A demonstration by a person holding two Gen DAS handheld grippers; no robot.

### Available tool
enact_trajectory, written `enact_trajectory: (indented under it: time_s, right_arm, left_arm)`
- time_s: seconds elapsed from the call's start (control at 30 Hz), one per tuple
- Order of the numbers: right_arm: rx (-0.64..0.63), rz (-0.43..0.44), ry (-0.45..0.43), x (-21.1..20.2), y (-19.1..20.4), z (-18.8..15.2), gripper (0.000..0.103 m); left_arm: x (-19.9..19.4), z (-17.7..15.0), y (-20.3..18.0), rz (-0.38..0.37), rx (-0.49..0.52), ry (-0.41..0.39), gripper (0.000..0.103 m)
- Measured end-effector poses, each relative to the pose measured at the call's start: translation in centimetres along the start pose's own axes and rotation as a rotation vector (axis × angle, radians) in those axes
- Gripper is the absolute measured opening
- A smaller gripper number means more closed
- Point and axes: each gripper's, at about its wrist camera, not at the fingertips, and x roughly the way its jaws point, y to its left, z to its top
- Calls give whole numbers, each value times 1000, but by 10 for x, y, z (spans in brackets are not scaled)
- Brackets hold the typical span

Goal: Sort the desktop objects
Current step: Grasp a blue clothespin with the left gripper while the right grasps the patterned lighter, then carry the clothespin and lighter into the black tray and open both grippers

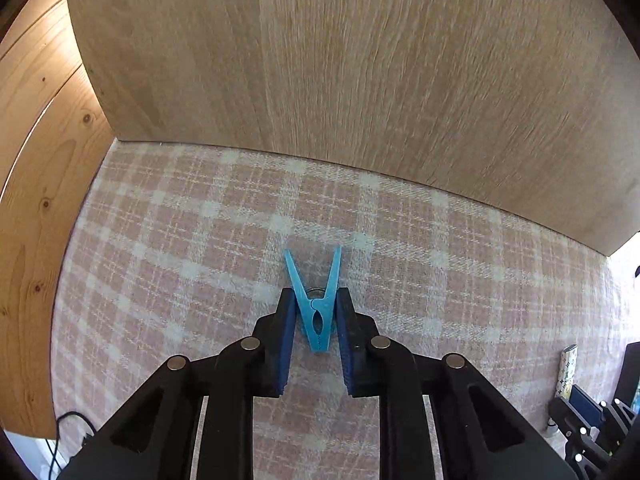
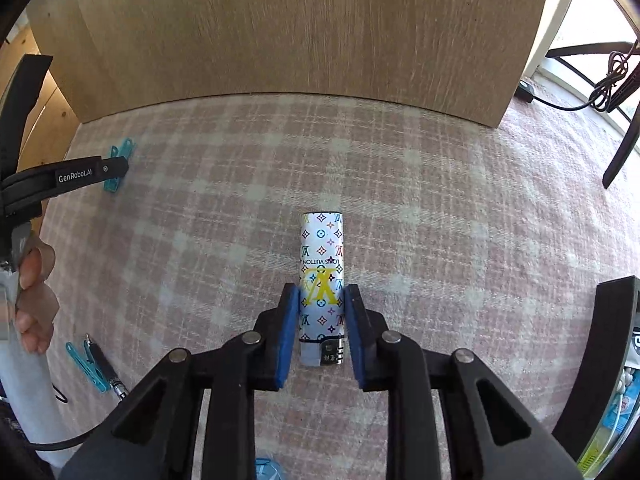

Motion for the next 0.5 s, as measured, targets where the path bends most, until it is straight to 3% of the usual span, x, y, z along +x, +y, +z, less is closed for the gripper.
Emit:
enact_trajectory:
  time_s: [0.33,0.5]
  right_arm:
    - [127,63,-104,-55,-61,-5,23]
    - [188,60,-164,-93,-103,-20,23]
  left_arm:
    - [-44,-47,0,-146,-113,-24,18]
    - [-83,-65,-44,-206,-39,-65,18]
